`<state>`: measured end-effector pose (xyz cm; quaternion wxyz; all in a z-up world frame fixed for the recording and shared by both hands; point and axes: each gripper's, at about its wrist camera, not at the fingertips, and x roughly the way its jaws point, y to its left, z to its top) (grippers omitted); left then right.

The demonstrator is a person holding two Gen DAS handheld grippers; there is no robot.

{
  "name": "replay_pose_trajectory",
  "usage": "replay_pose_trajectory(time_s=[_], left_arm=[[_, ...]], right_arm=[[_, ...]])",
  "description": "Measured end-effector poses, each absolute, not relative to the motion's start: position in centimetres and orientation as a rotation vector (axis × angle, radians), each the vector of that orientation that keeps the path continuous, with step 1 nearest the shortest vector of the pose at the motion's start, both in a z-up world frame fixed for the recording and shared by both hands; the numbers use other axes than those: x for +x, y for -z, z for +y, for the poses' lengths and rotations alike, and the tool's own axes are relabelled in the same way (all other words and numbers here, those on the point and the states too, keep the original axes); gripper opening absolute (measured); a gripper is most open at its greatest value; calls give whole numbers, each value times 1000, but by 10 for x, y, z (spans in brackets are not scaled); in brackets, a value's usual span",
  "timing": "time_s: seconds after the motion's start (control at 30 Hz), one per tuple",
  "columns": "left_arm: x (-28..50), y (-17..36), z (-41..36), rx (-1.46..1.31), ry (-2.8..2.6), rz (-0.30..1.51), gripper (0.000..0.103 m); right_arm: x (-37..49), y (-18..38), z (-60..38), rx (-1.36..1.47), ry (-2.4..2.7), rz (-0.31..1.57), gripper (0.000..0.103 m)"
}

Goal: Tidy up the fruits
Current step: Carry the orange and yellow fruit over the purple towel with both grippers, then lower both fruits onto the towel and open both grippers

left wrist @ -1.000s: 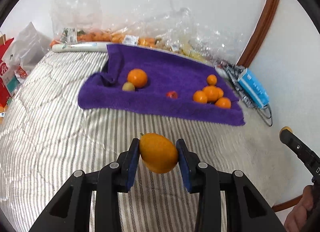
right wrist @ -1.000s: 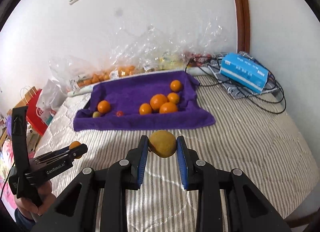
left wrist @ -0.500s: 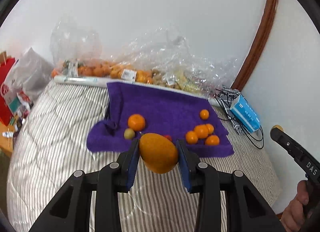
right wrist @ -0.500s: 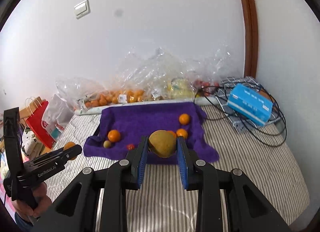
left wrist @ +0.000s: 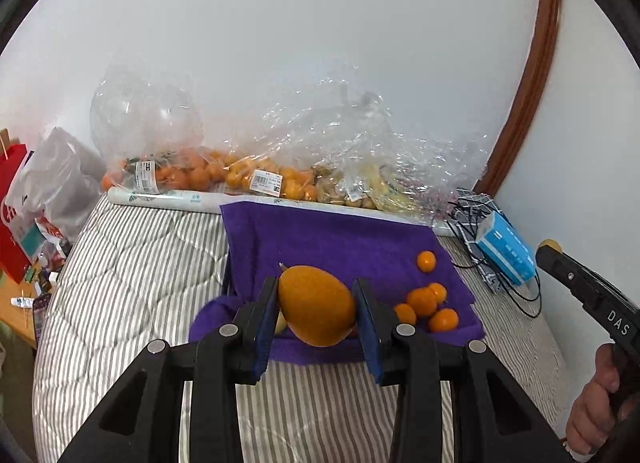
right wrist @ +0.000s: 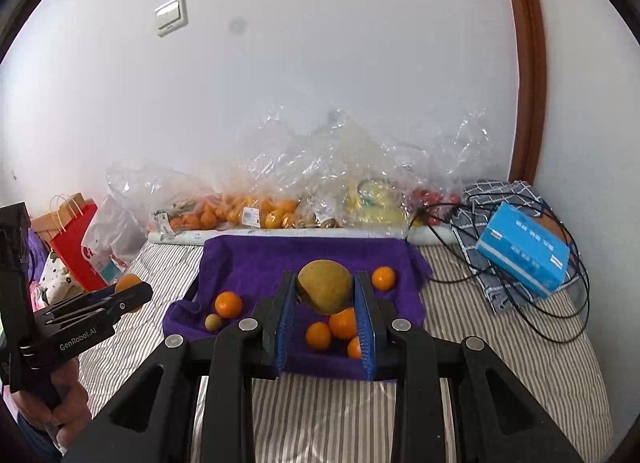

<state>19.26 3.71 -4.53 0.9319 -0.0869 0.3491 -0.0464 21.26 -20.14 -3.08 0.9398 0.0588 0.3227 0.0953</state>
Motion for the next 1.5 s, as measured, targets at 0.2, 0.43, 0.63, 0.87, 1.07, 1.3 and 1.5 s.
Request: replay_pose_trajectory(time_s=[0.2,0.43,0.63,0.87,1.07,1.3,1.5], left_arm=[[213,48,41,-181,88,716,35],[239,59,47,-188,71,738,35],[266,69,51,-183,56,758,35],[296,85,53,-206,64,791,35],[311,104,45,-195,74,828,35],[327,132,33,-180,94,891,35],[331,146,32,-169,94,924,35]], right_arm=[[238,38,-201,105,-201,659,28],[268,56,-197,106,-210,677,28],[295,68,-195,111,-215,680,28],[322,92,-196,114,-210,711,28],[340,125,-196,125,-213,772,28],[353,165,-196,132,-207,853,28],[358,180,-195,121,-205,890,28]])
